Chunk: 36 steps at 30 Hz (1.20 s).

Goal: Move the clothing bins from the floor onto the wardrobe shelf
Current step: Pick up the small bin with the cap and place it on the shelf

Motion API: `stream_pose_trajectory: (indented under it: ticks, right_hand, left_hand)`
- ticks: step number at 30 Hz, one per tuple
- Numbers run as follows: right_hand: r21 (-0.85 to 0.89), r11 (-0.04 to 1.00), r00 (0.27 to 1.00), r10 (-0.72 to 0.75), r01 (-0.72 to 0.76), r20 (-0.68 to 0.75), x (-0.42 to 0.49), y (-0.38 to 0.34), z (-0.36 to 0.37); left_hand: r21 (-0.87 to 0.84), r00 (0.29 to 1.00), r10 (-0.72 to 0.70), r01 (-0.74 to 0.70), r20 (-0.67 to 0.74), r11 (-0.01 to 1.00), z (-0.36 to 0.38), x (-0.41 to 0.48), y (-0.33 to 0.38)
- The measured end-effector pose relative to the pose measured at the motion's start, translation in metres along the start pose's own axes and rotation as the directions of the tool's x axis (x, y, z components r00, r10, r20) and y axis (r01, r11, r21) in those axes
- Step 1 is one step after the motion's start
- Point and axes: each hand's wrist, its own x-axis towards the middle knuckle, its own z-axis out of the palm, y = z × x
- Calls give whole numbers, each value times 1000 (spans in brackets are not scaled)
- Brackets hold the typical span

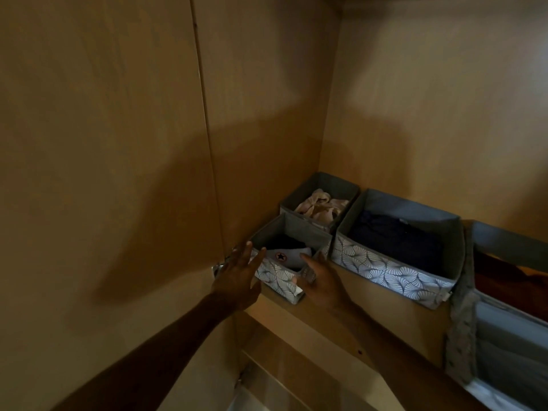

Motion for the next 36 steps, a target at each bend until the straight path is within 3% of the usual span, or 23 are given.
stream_pose_trajectory:
  ticks: [9,19,24,27,30,33,36]
  right_hand:
    - [16,1000,1000,12,-13,28,14,-2,9]
    - [22,1000,999,7,-8,31,15,1,14]
    - [98,994,998,34,-39,46,1,3,12]
    - [214,976,999,28,-35,34,-17,1,4]
    - [311,948,998,65,-68,20,-41,1,-5]
    - [401,908,991,134,-118,-14,-67,15,-7]
    - [493,846,974,226,-206,20,-96,24,-5]
  left_hand:
    - [-67,995,-80,84,59,994,-8,12,-3]
    - [-142,996,-62,72,69,987,-5,15,-7]
    - [-337,992,-59,19,-108,941,-1,6,-1]
    - [-577,962,-183,33,-204,816,2,-3,10]
    - [-851,940,-328,97,-92,516,3,-18,32]
    - [-944,916,-400,137,5,300,13,-43,50]
    - [-964,899,-426,195,102,180,29,-74,63]
